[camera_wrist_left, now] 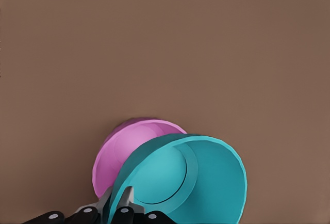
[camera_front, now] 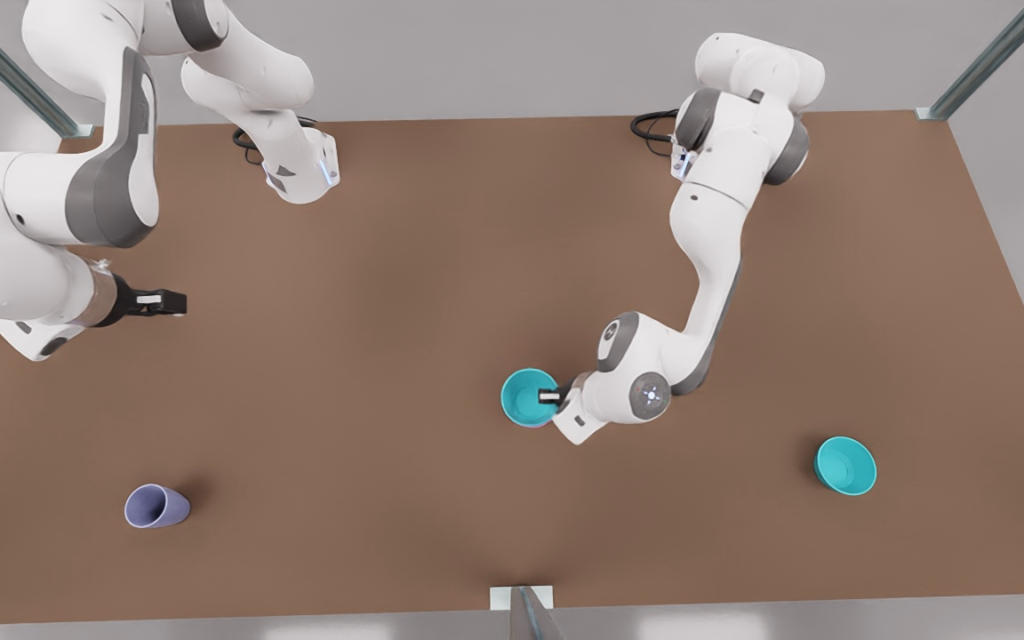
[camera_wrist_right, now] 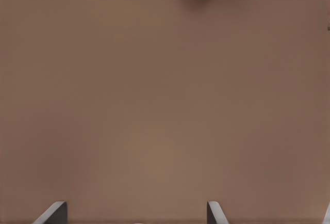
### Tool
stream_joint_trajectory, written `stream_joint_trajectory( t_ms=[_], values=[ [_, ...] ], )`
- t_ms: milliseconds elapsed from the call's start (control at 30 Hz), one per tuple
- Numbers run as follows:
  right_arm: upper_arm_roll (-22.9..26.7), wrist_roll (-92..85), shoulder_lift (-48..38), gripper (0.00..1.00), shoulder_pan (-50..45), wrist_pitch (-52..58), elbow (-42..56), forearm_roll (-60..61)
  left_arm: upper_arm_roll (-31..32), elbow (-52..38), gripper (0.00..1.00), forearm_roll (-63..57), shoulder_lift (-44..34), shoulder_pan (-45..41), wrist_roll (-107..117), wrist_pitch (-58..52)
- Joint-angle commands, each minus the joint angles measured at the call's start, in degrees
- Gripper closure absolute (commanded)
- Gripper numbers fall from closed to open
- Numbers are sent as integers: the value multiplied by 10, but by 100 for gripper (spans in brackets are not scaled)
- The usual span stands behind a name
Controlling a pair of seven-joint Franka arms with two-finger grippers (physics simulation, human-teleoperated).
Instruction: Stack the blue bowl on the pink bowl
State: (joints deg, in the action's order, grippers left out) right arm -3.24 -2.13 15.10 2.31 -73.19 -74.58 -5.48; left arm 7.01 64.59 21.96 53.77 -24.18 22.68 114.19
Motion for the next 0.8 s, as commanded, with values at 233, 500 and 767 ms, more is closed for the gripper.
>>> stream_joint_trajectory(
  t_ms=[233, 500, 767],
  values=[
    [-3, 2, 0, 0, -8, 3, -1, 0, -1, 18, 79, -4, -13, 1, 364, 11],
    [-2, 1, 2, 0, -6, 5, 1, 0, -1, 35, 79, -4, -25, -8, 352, -5],
    [-2, 1, 3, 0, -3, 5, 1, 0, 1, 48, 79, -6, -33, -10, 242, 0]
  ],
)
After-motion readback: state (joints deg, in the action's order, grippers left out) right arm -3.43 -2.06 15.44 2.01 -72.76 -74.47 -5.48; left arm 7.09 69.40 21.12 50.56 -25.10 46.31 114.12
